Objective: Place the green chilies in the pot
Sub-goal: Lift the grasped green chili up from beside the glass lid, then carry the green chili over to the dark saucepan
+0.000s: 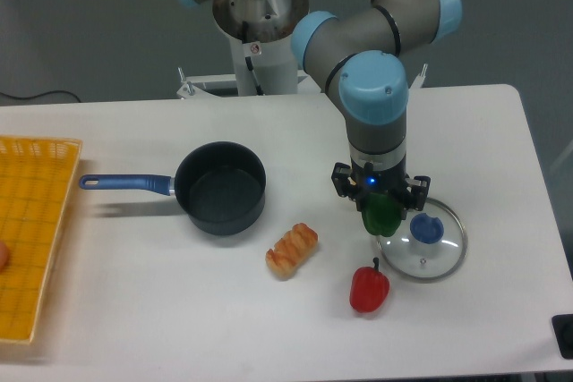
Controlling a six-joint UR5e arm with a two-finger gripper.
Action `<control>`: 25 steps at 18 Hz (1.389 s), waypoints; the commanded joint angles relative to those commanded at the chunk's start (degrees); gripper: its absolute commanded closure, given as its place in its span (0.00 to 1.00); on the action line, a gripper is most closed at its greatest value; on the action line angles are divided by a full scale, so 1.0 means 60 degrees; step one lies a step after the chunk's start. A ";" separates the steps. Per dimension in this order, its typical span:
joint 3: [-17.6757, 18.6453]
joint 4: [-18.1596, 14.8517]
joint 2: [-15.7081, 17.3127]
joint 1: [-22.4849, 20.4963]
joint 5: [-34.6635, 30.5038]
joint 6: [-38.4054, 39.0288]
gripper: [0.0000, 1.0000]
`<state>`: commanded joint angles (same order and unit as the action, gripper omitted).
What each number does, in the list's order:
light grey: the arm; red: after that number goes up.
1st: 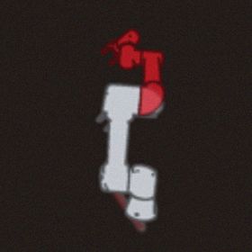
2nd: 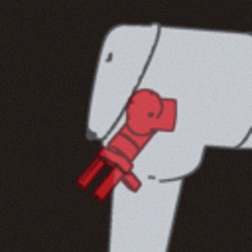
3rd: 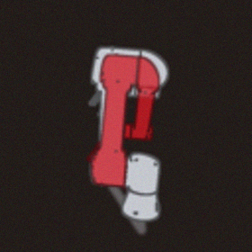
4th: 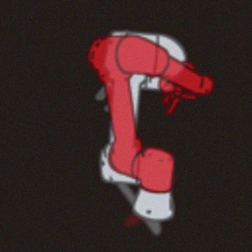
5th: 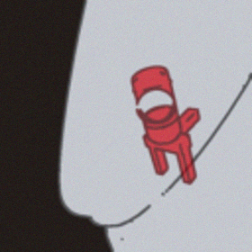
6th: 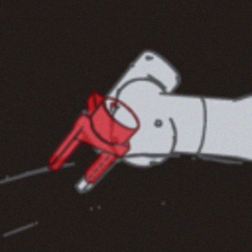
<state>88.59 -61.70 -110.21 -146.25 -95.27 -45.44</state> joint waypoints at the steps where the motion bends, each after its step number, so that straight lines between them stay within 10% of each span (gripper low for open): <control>1: 0.0000 0.0000 -0.0015 0.0015 0.0000 0.0000 0.63; 19: 0.0688 -0.0029 0.0249 0.1317 -0.0029 0.1464 0.62; 25: 0.0762 -0.1229 0.0425 0.2371 -0.0146 0.1699 0.62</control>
<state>93.16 -69.07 -107.67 -132.02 -96.15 -35.25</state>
